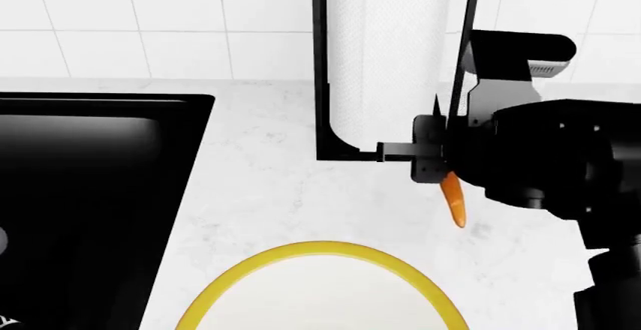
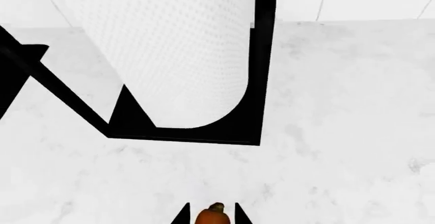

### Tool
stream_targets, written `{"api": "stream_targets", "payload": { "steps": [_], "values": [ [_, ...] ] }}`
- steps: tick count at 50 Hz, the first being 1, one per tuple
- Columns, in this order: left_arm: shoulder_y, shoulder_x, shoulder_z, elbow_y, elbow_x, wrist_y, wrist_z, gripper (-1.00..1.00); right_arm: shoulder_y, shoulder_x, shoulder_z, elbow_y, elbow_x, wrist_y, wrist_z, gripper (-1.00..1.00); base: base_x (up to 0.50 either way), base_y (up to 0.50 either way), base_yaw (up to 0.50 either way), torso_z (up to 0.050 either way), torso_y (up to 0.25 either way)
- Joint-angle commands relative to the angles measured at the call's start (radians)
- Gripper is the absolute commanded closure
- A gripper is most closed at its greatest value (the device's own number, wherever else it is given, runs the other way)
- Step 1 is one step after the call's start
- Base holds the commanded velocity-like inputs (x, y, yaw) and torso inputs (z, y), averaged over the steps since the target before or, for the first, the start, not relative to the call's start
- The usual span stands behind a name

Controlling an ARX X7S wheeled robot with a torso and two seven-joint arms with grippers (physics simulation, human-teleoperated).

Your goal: There is a mixed pile of frozen fruits and vegetables on the counter. Locate all the frozen vegetables and place the items in a bowl on the counter. Take all the frozen fruits and defrost them in a running sink.

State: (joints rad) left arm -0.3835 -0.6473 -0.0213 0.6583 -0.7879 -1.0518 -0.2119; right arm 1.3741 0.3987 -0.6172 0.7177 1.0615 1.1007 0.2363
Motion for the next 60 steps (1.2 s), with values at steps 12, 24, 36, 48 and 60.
{"api": "stream_targets", "payload": {
  "steps": [12,24,36,48,60],
  "values": [
    [-0.021,-0.007,-0.032,0.025,-0.048,-0.034,-0.024,-1.00,-0.161,0.176,0.250,-0.627,0.438,0.253,0.383,1.00,0.00,0.00,0.00,0.000,0.000],
    [-0.015,-0.011,-0.052,0.037,-0.066,-0.041,-0.038,-1.00,-0.271,0.233,0.333,-0.827,0.706,0.254,0.588,1.00,0.00,0.00,0.00,0.000,0.000],
    [-0.019,-0.022,-0.084,0.061,-0.106,-0.067,-0.057,-1.00,-0.388,0.296,0.394,-0.986,0.785,0.210,0.624,1.00,0.00,0.00,0.00,0.000,0.000],
    [0.019,-0.043,-0.136,0.094,-0.148,-0.072,-0.061,-1.00,-0.401,0.299,0.384,-1.025,0.797,0.202,0.633,1.00,0.00,0.00,0.00,0.000,0.000],
    [0.006,-0.039,-0.125,0.097,-0.158,-0.074,-0.067,-1.00,-0.454,0.244,0.340,-1.049,0.678,0.210,0.544,1.00,0.00,0.00,0.00,0.000,0.000]
  ]
}}
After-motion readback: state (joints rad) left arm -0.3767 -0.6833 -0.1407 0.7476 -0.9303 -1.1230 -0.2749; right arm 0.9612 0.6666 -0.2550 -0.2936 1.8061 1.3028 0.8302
